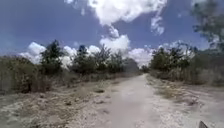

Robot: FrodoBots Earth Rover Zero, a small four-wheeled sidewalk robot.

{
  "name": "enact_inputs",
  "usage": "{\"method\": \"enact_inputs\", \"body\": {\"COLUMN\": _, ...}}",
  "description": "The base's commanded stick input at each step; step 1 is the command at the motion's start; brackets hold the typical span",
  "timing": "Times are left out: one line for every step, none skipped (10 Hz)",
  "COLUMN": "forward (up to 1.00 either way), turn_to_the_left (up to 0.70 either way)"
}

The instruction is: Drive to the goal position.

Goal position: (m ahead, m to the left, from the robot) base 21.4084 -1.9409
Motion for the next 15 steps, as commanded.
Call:
{"method": "enact_inputs", "body": {"forward": 0.45, "turn_to_the_left": -0.27}}
{"method": "enact_inputs", "body": {"forward": 0.45, "turn_to_the_left": -0.27}}
{"method": "enact_inputs", "body": {"forward": 0.45, "turn_to_the_left": -0.27}}
{"method": "enact_inputs", "body": {"forward": 0.45, "turn_to_the_left": -0.27}}
{"method": "enact_inputs", "body": {"forward": 0.45, "turn_to_the_left": -0.27}}
{"method": "enact_inputs", "body": {"forward": 0.45, "turn_to_the_left": -0.27}}
{"method": "enact_inputs", "body": {"forward": 0.45, "turn_to_the_left": -0.27}}
{"method": "enact_inputs", "body": {"forward": 0.45, "turn_to_the_left": -0.27}}
{"method": "enact_inputs", "body": {"forward": 0.45, "turn_to_the_left": -0.11}}
{"method": "enact_inputs", "body": {"forward": 0.45, "turn_to_the_left": 0.00}}
{"method": "enact_inputs", "body": {"forward": 0.45, "turn_to_the_left": 0.00}}
{"method": "enact_inputs", "body": {"forward": 0.45, "turn_to_the_left": 0.14}}
{"method": "enact_inputs", "body": {"forward": 0.45, "turn_to_the_left": 0.27}}
{"method": "enact_inputs", "body": {"forward": 0.45, "turn_to_the_left": 0.27}}
{"method": "enact_inputs", "body": {"forward": 0.45, "turn_to_the_left": 0.27}}
